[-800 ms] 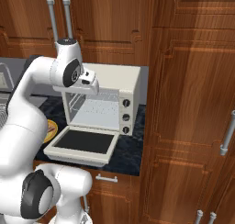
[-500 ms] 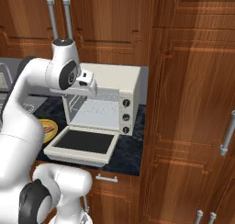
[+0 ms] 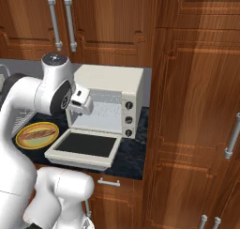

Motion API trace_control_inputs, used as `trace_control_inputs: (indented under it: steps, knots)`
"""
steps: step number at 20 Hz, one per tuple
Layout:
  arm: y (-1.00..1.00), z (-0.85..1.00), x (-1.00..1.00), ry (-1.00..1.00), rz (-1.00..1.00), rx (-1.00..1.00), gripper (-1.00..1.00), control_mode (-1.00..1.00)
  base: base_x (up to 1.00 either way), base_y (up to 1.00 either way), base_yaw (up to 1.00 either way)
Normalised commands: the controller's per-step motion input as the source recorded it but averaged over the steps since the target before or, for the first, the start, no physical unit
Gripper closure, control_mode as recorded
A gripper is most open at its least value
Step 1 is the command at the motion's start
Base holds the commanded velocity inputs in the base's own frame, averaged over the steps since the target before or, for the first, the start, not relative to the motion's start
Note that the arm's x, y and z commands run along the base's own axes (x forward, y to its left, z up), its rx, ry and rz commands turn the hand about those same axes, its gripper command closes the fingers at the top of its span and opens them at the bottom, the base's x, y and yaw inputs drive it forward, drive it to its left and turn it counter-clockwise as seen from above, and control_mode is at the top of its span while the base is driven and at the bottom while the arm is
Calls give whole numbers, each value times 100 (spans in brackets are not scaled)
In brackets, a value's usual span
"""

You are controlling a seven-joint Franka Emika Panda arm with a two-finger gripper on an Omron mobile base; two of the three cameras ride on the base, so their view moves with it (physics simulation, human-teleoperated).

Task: Pull the toaster oven rack outwards. Pick up the baguette from the plate and place it on the toaster oven rack. Close the toaster oven door fully and set the temperature to the lowest setting.

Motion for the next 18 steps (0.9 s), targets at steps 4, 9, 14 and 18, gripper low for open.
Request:
trace_control_inputs:
  steps: [4,9,14,18]
  knots:
    - [-3,-7,-48,0,-20,11,-100,-100,0,0,0]
    - [0,-10,-20,0,-20,6,-100,-100,0,0,0]
    - [0,-15,-2,0,-18,8,-100,-100,0,0,0]
    - [0,-7,0,-3,-3,10,-100,-100,0,0,0]
